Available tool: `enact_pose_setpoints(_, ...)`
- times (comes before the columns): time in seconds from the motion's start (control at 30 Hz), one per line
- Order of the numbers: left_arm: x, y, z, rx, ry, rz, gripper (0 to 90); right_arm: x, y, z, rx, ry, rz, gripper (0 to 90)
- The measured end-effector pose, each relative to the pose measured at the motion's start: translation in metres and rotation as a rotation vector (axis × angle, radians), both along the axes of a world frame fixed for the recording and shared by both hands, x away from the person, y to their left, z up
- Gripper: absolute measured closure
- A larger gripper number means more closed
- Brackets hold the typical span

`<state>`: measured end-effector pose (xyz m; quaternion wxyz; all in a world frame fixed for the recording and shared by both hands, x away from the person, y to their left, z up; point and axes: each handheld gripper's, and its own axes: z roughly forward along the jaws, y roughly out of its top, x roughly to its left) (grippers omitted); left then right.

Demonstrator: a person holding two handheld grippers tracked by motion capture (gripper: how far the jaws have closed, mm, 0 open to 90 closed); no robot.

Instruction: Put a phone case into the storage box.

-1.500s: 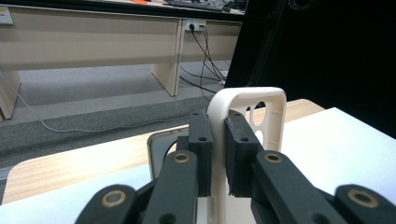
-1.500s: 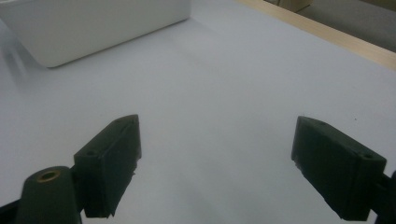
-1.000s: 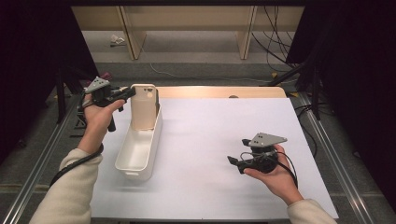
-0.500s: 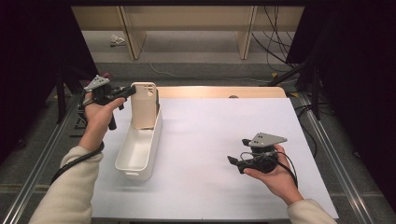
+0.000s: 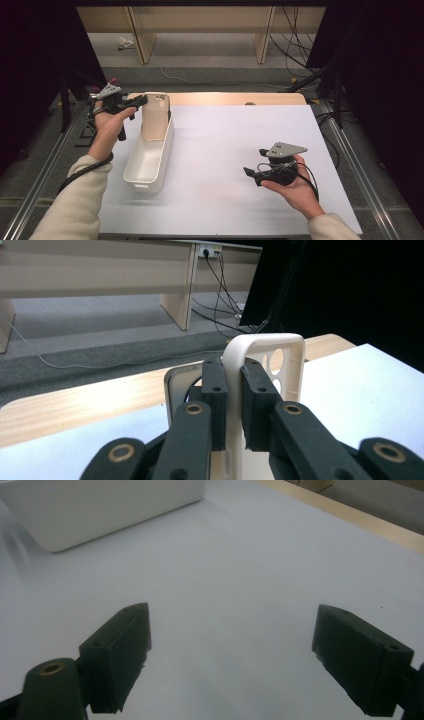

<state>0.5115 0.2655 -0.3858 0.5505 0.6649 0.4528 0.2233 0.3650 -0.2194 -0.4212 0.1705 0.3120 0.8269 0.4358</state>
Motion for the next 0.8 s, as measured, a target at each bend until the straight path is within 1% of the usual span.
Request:
enact_pose_setpoints(0.3,0.006,0.001,-0.012,0.012,0.028,0.001,81.7,0.000,0.000,0.000,0.000,-0.001,0.000,16.8)
enact_pose_setpoints(0.8,0.011,-0.001,-0.017,0.024,0.045,0.004,81.3,0.000,0.000,0.000,0.000,-0.001,0.000,16.8)
